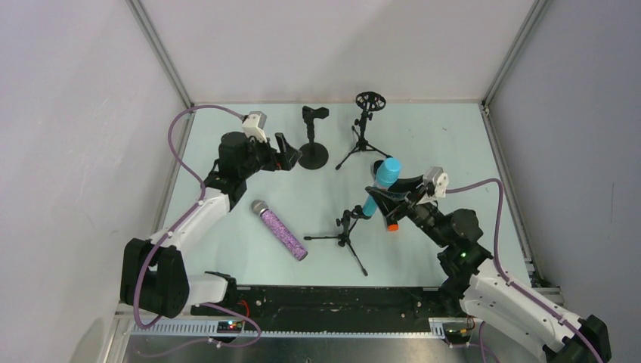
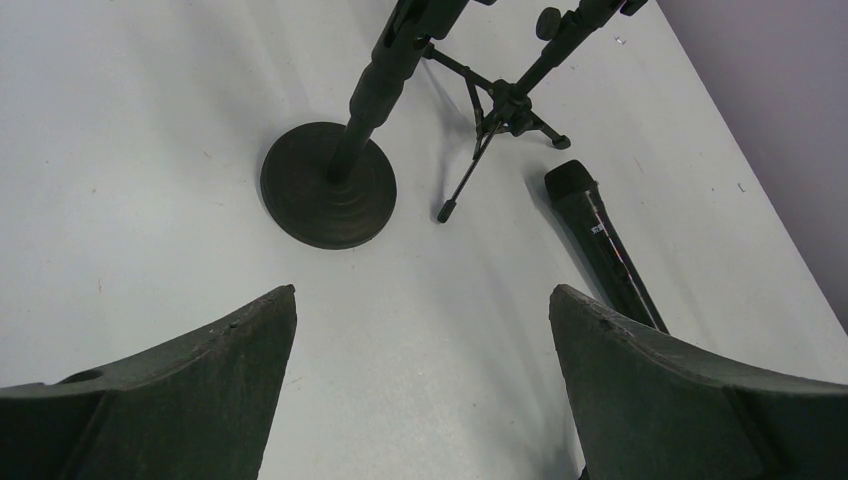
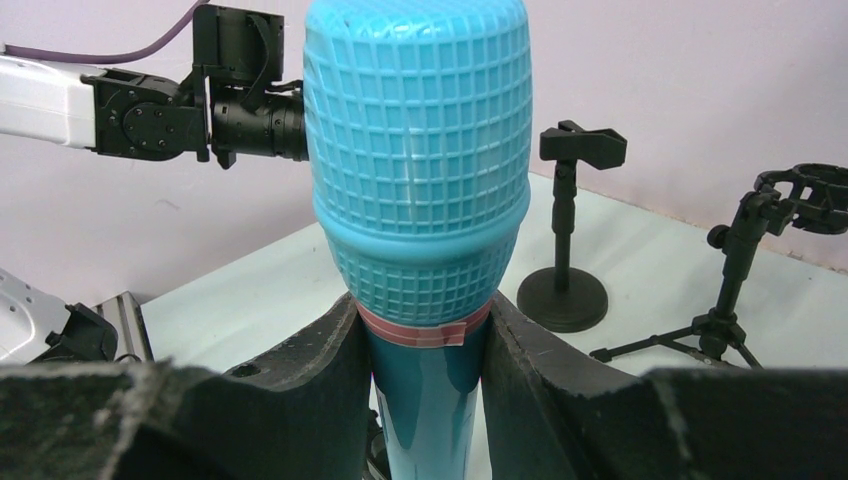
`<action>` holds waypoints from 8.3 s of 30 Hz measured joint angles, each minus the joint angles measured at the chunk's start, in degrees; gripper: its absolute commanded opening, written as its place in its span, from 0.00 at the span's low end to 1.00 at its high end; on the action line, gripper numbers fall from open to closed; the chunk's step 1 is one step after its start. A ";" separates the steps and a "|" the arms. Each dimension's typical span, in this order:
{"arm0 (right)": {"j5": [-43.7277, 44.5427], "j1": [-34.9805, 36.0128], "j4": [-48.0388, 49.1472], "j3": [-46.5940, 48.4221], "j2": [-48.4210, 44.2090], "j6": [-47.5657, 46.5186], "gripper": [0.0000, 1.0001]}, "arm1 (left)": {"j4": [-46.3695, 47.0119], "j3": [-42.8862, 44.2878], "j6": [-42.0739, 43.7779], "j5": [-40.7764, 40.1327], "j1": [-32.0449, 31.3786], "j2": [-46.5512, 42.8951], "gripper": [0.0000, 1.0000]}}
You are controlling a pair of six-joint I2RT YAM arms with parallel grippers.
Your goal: Attach the microphones to the stand
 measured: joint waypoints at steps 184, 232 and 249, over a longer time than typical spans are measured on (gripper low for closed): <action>4.31 3.15 -23.34 -12.59 -18.67 3.08 0.94 | 4.04 -2.45 23.02 14.64 -32.52 -7.08 0.00; -20.68 3.39 13.00 -8.70 13.29 -1.64 0.47 | 3.78 2.80 13.31 15.41 -35.80 -8.63 0.00; -21.51 3.45 12.20 -8.70 13.77 -4.44 0.00 | 3.65 2.80 15.02 16.26 -36.98 -8.81 0.00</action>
